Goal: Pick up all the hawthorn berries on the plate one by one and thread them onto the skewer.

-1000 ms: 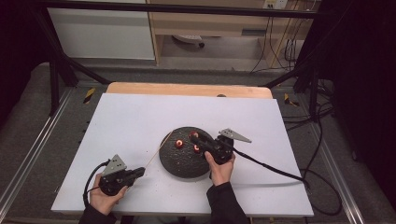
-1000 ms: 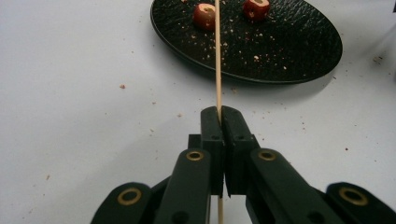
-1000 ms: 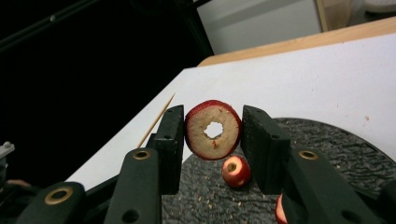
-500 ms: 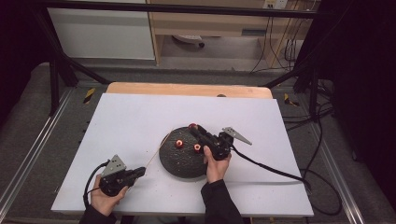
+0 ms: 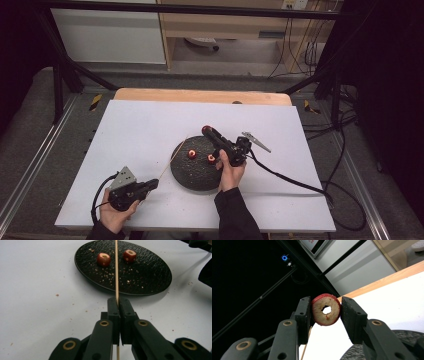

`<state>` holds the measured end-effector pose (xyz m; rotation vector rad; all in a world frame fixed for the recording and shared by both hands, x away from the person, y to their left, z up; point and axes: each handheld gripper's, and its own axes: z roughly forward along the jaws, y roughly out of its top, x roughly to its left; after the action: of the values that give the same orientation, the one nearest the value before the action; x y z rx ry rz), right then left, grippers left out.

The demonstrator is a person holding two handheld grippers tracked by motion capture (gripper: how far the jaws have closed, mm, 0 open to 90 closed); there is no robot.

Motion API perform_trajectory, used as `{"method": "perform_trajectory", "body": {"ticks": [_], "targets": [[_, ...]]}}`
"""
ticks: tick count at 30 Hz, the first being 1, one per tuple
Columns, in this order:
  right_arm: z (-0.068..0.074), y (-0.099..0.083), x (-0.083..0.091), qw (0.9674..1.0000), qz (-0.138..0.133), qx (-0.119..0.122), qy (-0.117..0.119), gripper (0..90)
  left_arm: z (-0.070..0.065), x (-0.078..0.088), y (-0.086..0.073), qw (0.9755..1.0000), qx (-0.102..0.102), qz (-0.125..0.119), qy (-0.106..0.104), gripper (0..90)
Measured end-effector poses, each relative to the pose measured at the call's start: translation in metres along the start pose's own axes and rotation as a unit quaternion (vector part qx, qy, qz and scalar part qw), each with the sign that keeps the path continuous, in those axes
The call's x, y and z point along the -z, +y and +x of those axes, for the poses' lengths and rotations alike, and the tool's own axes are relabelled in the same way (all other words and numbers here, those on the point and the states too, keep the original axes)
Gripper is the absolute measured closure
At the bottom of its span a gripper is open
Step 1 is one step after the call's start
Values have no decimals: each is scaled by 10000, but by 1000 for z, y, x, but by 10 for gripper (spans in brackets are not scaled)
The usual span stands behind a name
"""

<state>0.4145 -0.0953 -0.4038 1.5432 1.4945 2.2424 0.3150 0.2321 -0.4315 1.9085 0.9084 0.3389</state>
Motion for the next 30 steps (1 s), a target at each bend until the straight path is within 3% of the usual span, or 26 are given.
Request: {"method": "perform_trajectory", "body": {"ticks": [14, 30], "targets": [[2, -1, -4, 9992, -97, 376, 75, 610, -21, -12, 7, 9998, -86, -28, -163, 878], [1, -8, -4, 9969, -27, 784, 49, 611, -25, -17, 8, 9997, 59, 32, -226, 879]]}}
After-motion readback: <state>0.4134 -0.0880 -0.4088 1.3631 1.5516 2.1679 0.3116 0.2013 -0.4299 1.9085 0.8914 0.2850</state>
